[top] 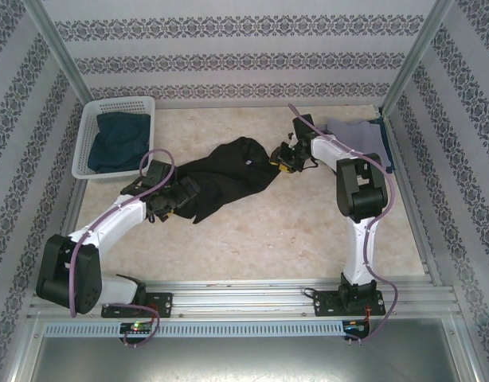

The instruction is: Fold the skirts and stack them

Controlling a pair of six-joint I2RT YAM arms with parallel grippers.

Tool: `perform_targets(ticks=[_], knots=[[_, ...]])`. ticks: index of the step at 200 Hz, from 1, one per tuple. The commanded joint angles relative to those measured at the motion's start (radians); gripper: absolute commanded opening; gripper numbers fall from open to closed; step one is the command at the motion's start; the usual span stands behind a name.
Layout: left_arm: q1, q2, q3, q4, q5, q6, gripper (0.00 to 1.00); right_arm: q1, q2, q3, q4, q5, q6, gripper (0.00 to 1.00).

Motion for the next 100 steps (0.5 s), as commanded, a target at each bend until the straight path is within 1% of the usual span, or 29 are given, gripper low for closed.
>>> perform_targets(ticks=[1,26,46,58,75,89,100], knots=[[0.017,-0.007,-0.014,0.022,-0.012,-0.008,1.0,0.012,0.023,0.003,-0.024,0.044,0.01,0.4],[0.025,-0.008,-0.017,0.02,-0.007,-0.006,1.0,0.019,0.029,-0.018,-0.014,0.063,0.019,0.39],[0.026,-0.012,-0.02,0.019,-0.003,-0.005,1.0,0.02,0.021,-0.039,0.009,0.071,0.029,0.35],[0.026,-0.014,-0.021,0.019,-0.004,-0.003,1.0,0.023,0.013,-0.045,0.015,0.073,0.028,0.28],[0.028,-0.013,-0.021,0.022,0.007,0.006,1.0,0.023,-0.023,-0.072,0.041,0.091,0.031,0.13],[0.031,-0.011,-0.014,0.034,0.032,0.039,1.0,0.019,-0.072,-0.102,0.067,0.102,0.035,0.0],[0.033,-0.013,0.002,0.026,0.044,0.072,1.0,0.012,-0.126,-0.137,0.094,0.105,0.046,0.0]])
